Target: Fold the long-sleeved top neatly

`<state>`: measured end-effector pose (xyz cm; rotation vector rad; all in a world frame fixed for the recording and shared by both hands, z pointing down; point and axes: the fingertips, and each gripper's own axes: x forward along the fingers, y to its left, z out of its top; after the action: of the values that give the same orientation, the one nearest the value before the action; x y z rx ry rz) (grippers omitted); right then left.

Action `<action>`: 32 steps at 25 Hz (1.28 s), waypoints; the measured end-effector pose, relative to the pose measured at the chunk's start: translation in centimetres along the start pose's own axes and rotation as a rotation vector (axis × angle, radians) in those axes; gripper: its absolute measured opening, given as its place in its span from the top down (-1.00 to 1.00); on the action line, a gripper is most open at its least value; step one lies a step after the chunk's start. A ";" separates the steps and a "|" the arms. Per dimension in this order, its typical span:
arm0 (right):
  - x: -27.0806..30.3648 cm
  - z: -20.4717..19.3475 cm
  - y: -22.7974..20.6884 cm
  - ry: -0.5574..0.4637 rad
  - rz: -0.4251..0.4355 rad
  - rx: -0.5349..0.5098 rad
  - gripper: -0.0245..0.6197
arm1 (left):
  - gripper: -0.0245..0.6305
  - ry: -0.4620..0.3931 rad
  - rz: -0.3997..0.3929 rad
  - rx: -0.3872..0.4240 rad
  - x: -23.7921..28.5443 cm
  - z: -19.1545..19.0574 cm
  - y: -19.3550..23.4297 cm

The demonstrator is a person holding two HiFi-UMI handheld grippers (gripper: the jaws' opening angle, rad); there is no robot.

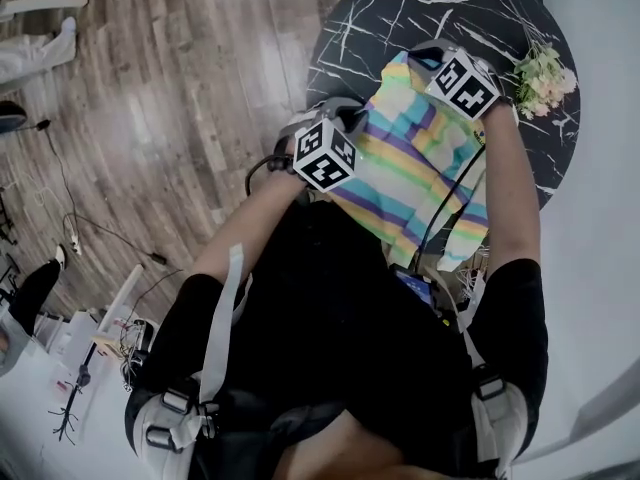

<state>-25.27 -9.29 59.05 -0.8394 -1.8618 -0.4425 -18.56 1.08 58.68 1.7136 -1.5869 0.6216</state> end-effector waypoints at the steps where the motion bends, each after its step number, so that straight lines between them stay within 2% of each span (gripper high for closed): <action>1: -0.4 0.3 -0.7 -0.021 -0.021 0.013 0.89 | 0.83 -0.007 0.001 -0.010 -0.2 0.1 0.2; 5: -1.1 1.0 -2.3 -0.070 -0.081 0.044 0.89 | 0.83 -0.038 0.017 -0.061 -0.5 0.2 1.5; 8: -0.7 1.0 -3.9 -0.097 -0.153 0.102 0.89 | 0.85 -0.066 0.054 -0.147 -0.5 0.0 3.5; 10: 0.1 0.6 -5.2 -0.093 -0.215 0.149 0.89 | 0.89 -0.054 0.083 -0.216 -0.6 -0.8 5.0; 12: 1.0 0.0 -6.0 -0.074 -0.263 0.183 0.90 | 0.90 -0.014 0.106 -0.239 -0.8 -2.0 6.0; 17: 0.4 0.5 -5.8 -0.079 -0.327 0.166 0.83 | 0.89 -0.041 0.084 -0.178 -1.7 -2.5 5.6; 20: -1.6 0.9 -5.1 -0.101 -0.360 0.182 0.65 | 0.78 -0.049 0.066 -0.153 -1.5 -2.3 5.1; 22: -3.0 1.1 -4.5 -0.119 -0.372 0.207 0.65 | 0.72 -0.051 0.068 -0.109 -1.3 -1.7 4.9; 28: -3.9 1.6 -2.2 -0.218 -0.290 0.366 0.65 | 0.59 -0.063 0.096 0.044 0.2 1.4 4.8; 32: -2.3 1.7 -1.4 -0.230 -0.249 0.453 0.61 | 0.56 -0.024 0.106 0.186 1.8 2.5 4.2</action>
<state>-26.78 -9.97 56.32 -0.3648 -2.1770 -0.0640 -22.79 -1.98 59.14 1.7844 -1.6895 0.8269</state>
